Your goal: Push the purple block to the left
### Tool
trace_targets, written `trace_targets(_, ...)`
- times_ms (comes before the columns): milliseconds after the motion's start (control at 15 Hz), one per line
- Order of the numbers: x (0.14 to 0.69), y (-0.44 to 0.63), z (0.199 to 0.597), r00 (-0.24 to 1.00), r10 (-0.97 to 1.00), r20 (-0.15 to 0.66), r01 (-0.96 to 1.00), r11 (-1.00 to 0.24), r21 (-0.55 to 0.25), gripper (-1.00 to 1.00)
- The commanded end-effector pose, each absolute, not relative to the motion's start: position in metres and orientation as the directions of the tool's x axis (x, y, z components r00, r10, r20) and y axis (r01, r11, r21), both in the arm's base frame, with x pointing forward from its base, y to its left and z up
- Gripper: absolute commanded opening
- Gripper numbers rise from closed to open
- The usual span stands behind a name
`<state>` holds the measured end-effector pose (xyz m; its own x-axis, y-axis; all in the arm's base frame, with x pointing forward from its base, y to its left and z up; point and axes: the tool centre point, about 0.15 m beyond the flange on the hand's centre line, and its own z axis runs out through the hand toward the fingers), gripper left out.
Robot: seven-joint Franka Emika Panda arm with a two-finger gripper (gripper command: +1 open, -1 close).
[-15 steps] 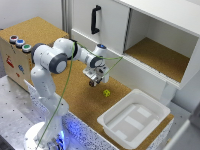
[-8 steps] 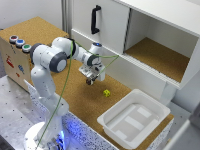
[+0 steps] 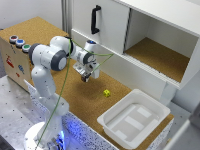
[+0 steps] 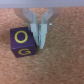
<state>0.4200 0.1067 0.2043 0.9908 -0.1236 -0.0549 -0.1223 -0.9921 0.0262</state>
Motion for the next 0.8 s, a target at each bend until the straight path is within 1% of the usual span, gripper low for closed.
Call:
trace_targets(0, 0.443, 0.157, 0.203, 0.983, -0.151, -0.101, -0.147, -0.988, 0.043, -1.0)
trace_targets(200, 0.438, 0.175, 0.206, 0.986, -0.125, -0.11, -0.121, -0.992, 0.038, -1.0)
trace_targets(333, 0.433, 0.182, 0.213, 0.992, -0.083, -0.096, -0.077, -0.995, 0.065, -1.0)
trace_targets(467, 0.426, 0.178, 0.213, 0.992, -0.029, -0.124, -0.018, -0.996, 0.091, -1.0)
trace_targets(533, 0.42, 0.174, 0.214, 0.991, 0.005, -0.134, 0.022, -0.993, 0.119, -1.0)
trace_targets(733, 0.403, 0.162, 0.219, 0.985, 0.058, -0.161, 0.08, -0.988, 0.135, -1.0)
